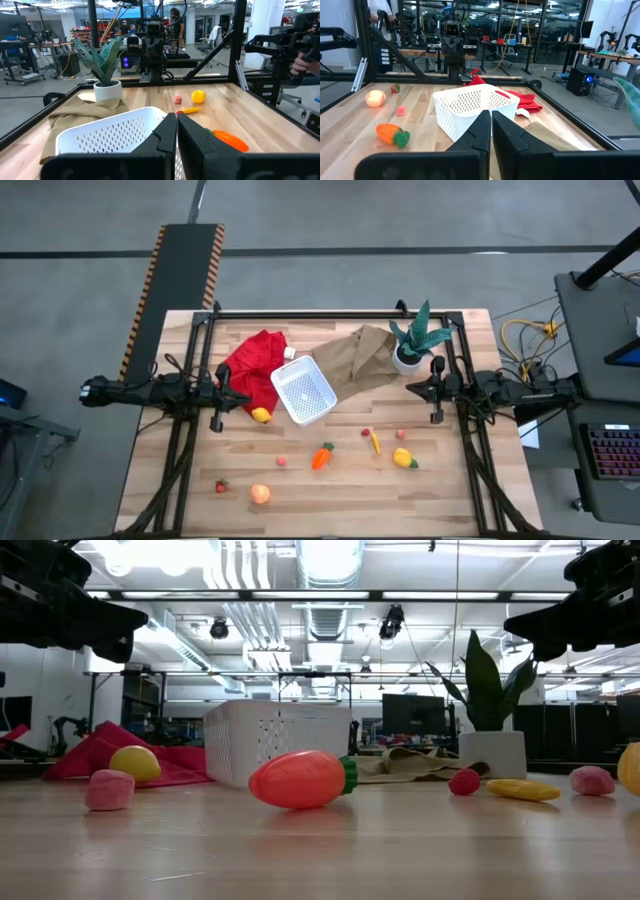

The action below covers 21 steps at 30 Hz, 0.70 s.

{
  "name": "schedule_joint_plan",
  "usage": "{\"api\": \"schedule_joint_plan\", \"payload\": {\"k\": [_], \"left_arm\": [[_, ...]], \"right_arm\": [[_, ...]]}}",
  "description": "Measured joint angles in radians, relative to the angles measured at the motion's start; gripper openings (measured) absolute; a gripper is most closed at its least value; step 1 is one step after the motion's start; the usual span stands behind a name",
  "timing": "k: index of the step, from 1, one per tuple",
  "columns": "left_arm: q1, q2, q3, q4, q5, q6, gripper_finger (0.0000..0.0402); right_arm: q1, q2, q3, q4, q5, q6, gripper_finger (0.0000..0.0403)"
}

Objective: Pick and placing Produce into tupperware

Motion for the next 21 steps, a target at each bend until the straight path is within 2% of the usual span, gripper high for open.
{"api": "schedule_joint_plan", "payload": {"k": [2, 5, 8, 11, 13, 16, 21], "left_arm": [[0.0, 0.0, 0.0, 0.0, 0.0, 0.0, 0.0], [0.0, 0.0, 0.0, 0.009, -0.001, 0.002, 0.0], [0.0, 0.0, -0.001, 0.037, -0.014, 0.036, 0.0], [0.0, 0.002, -0.001, 0.155, -0.118, 0.13, 0.0], [0.0, 0.005, -0.001, 0.207, -0.208, 0.145, 0.0006], [0.001, 0.006, 0.0, 0.244, -0.27, 0.238, 0.0029], [0.002, 0.011, 0.0, 0.288, -0.31, 0.354, 0.0084]], "right_arm": [[0.0, 0.0, 0.0, 0.0, -0.001, 0.047, 0.0009], [0.0, 0.0, 0.0, 0.009, 0.0, 0.214, 0.0009], [-0.002, 0.005, 0.0, 0.121, 0.005, 0.21, 0.0009], [-0.002, 0.019, 0.001, 0.276, 0.005, 0.204, 0.0011], [-0.002, 0.044, 0.02, 0.311, 0.008, 0.19, 0.0022], [0.003, 0.14, 0.095, 0.298, 0.003, 0.166, 0.0056], [0.025, 0.417, 0.309, 0.224, 0.025, 0.116, 0.013]]}}
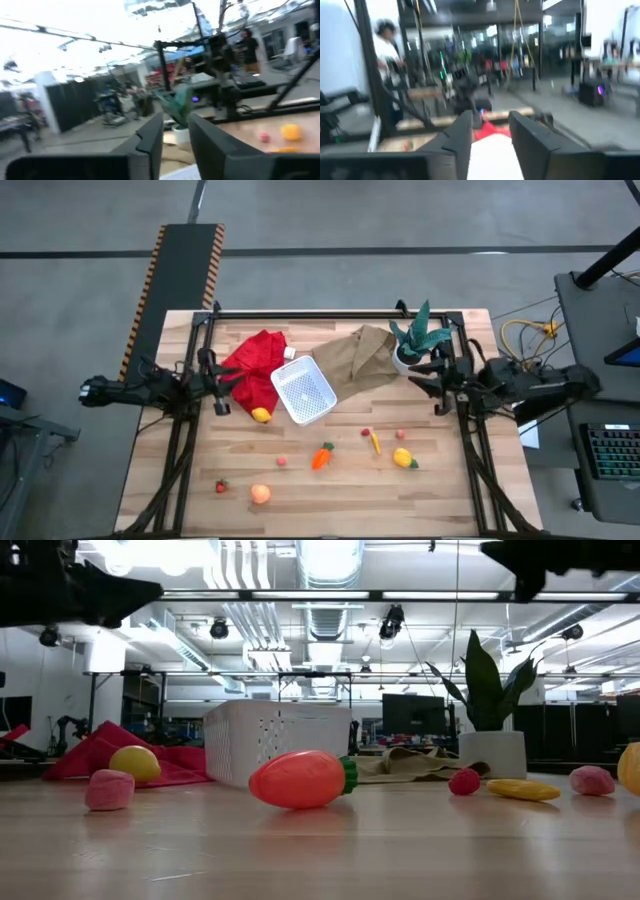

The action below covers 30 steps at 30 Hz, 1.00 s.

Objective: Pick and placing Produce into tupperware
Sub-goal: Put the right toy raspberry into the white bin

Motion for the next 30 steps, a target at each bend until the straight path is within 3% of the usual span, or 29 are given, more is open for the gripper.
{"api": "schedule_joint_plan", "payload": {"k": [6, 17, 23, 30], "left_arm": [[0.0, -0.001, 0.024, 0.1, -0.036, 0.09, 0.0117], [0.0, 0.0, 0.038, 0.157, -0.036, 0.093, 0.0119], [0.0, 0.0, 0.038, 0.18, -0.036, 0.092, 0.0119], [0.0, 0.0, 0.03, 0.174, -0.035, 0.092, 0.0119]], "right_arm": [[-0.001, 0.264, 0.302, -0.423, 0.038, 0.201, 0.0165], [0.004, 0.595, 0.663, -1.03, 0.081, 0.845, 0.0144], [0.084, 0.73, 0.764, -1.302, 0.08, 1.089, 0.014], [0.282, 0.891, 0.755, -1.334, 0.112, 1.28, 0.0179]]}}
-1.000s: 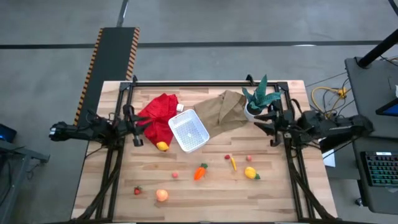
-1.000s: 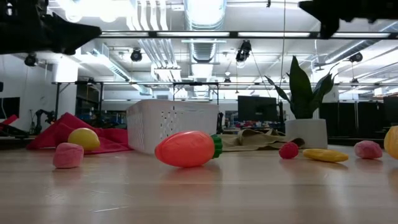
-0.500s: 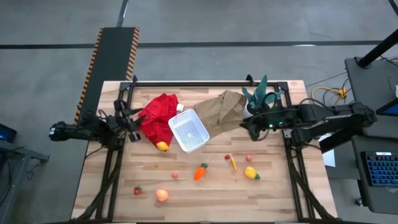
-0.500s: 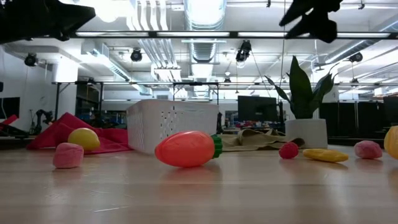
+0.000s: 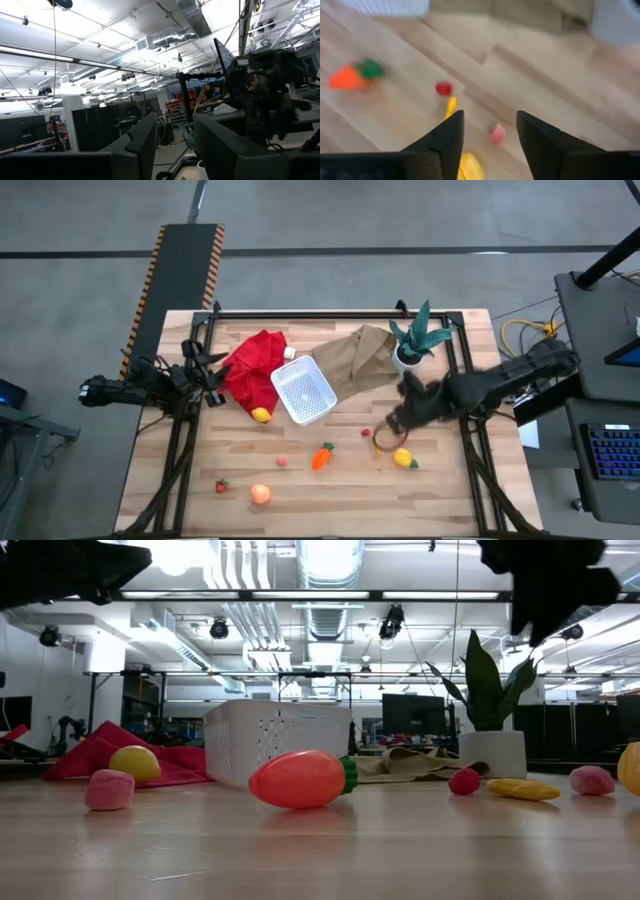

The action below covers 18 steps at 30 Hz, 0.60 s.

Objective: Pick and placing Produce into tupperware
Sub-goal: Put the right toy raspberry into the white bin

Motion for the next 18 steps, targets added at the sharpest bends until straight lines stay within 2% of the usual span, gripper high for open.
{"api": "schedule_joint_plan", "payload": {"k": [4, 9, 18], "left_arm": [[0.0, 0.001, -0.001, 0.001, 0.0, 0.007, 0.0118], [0.0, 0.001, -0.002, 0.0, 0.0, 0.008, 0.0118], [-0.001, 0.0, -0.004, 0.0, 0.0, 0.008, 0.0118]], "right_arm": [[0.077, 0.091, -0.038, -0.023, 0.013, 0.16, 0.0219], [0.109, 0.168, -0.093, -0.014, 0.011, 0.296, 0.0252], [0.11, 0.257, -0.139, 0.13, -0.005, 0.342, 0.0246]]}}
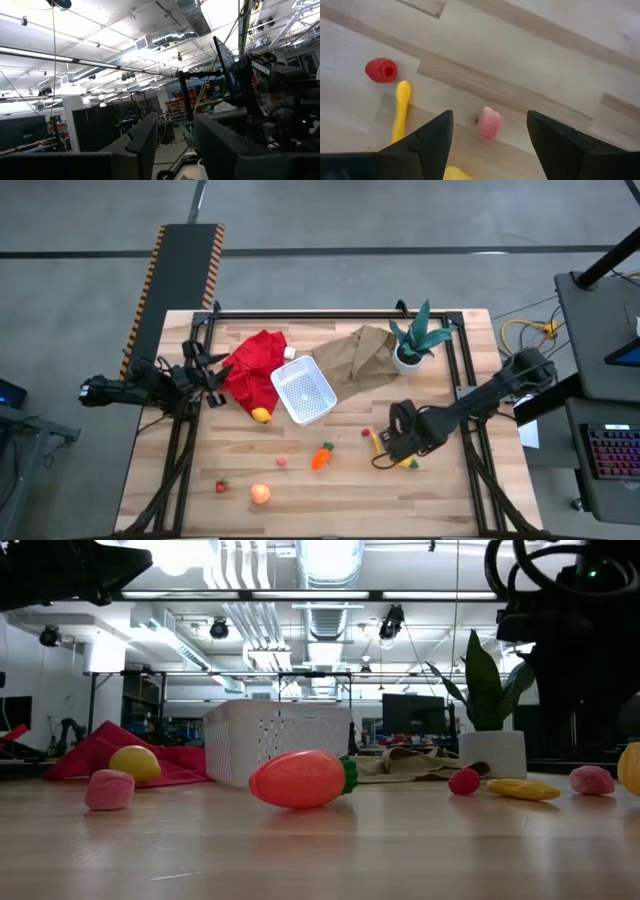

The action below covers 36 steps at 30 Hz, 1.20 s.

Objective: Pick and placing Produce into tupperware
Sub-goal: Put the right toy raspberry into the white bin

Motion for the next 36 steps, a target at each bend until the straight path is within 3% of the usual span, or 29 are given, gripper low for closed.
{"api": "schedule_joint_plan", "payload": {"k": [16, 26, 36], "left_arm": [[0.001, 0.0, 0.001, 0.0, 0.0, 0.001, 0.0118], [0.001, 0.0, 0.0, 0.002, 0.0, 0.001, 0.0118], [0.001, 0.001, -0.001, 0.001, 0.0, 0.001, 0.0118]], "right_arm": [[0.0, 0.129, -0.015, 0.072, -0.063, -0.006, 0.0237], [0.0, 0.146, -0.039, 0.092, -0.078, -0.002, 0.0223], [0.0, 0.145, -0.042, 0.092, -0.076, 0.007, 0.0157]]}}
